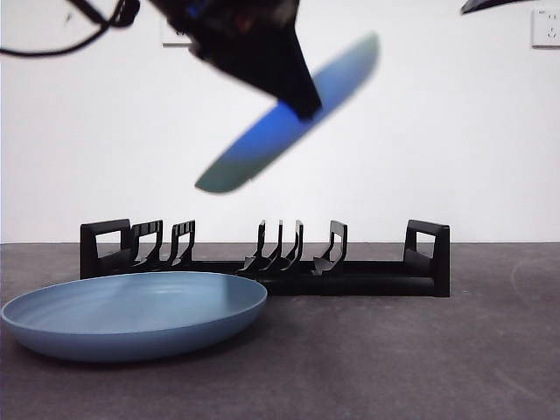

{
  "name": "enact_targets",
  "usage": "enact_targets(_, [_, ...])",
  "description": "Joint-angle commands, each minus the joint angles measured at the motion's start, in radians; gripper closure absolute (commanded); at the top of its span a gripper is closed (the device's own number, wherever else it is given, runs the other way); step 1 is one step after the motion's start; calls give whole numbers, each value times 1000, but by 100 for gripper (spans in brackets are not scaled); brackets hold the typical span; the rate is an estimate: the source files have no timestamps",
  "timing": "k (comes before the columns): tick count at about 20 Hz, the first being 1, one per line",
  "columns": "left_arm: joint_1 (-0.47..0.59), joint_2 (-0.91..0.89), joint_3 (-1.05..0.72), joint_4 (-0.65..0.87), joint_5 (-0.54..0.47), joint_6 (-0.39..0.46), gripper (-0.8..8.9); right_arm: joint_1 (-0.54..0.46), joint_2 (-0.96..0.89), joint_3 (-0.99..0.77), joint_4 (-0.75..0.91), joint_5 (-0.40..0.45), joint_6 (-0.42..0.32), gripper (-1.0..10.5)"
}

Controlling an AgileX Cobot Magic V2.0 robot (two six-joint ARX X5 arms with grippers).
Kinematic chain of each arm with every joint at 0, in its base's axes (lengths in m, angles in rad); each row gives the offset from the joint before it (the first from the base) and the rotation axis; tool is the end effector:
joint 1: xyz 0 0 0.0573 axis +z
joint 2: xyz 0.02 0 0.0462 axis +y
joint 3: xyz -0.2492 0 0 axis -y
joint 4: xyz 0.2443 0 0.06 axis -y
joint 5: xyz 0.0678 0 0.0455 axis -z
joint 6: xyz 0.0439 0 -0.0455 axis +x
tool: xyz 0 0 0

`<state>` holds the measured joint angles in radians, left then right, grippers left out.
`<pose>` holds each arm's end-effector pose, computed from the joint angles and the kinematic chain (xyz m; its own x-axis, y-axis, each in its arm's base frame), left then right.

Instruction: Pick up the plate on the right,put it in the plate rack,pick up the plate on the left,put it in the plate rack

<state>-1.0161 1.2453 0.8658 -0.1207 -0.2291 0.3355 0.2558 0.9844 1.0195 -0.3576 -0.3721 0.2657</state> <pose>0.1594 -0.2383 0.2518 0.6431 -0.6068 -0.4671 0.7658 0.5101 0.3918 0.2158 0.0729 0.3452 0.7628 0.5753 -0.2952 -0.4688 0.8065 0.3602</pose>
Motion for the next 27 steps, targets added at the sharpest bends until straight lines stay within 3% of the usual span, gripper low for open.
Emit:
enact_targets(1, [56,-25,37,38,17,-110,823,1,-19,3,13,15,6,569])
enact_targets(15, [583,-44,57,181,631,-387,823,1,-24,3,6,16,-13,570])
enact_targets(20, [759,-8,57,274,878,-523,823,1,-23,3,7,16,-13,572])
enact_targets(27, [837,64,57,319,919,-546,823,1,-18,3,8,16,-13,572])
